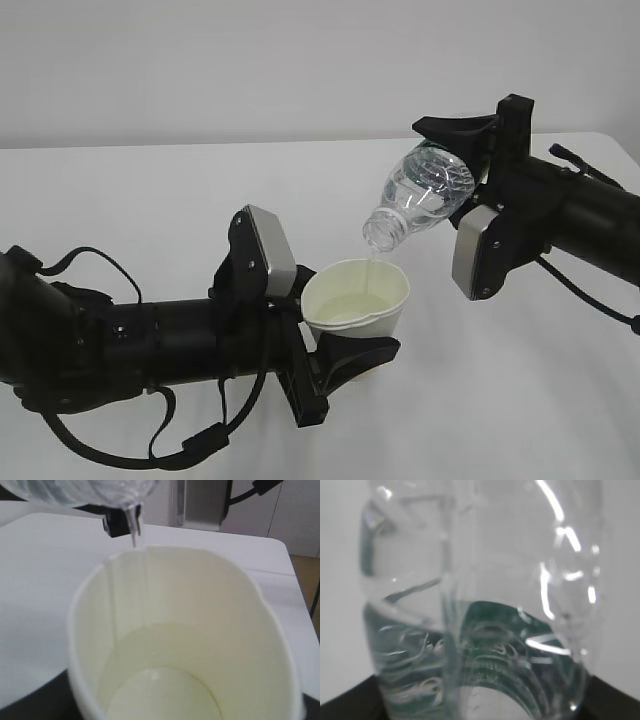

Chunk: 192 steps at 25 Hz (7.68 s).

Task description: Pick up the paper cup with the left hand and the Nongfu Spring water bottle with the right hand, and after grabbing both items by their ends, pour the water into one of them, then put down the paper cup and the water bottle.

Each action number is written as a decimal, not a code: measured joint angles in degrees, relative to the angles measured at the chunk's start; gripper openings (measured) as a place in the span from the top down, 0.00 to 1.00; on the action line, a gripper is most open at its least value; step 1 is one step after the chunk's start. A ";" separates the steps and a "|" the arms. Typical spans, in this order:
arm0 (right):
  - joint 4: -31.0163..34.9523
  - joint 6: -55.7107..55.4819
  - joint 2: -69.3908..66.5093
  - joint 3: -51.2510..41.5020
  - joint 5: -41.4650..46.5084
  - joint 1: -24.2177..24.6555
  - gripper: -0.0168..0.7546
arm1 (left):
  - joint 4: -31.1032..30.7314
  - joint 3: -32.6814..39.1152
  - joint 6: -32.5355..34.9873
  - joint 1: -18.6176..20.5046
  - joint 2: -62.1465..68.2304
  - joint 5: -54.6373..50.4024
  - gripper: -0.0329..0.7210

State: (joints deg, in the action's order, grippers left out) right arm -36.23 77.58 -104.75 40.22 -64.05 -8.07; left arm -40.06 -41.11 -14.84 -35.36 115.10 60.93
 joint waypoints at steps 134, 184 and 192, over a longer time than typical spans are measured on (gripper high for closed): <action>0.00 3.57 0.00 0.24 -0.41 0.00 0.38 | 0.00 0.00 0.00 0.00 0.00 -0.17 0.35; 0.00 -1.39 0.00 0.24 -0.49 0.00 0.38 | 0.00 0.00 0.00 0.00 0.00 -0.25 0.35; 0.00 -6.02 0.00 0.24 -0.49 0.00 0.38 | 0.00 0.00 0.00 0.00 0.00 -0.25 0.35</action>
State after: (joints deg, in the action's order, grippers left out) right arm -36.23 71.56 -104.75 40.46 -64.54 -8.07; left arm -40.06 -41.11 -14.84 -35.36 115.10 60.67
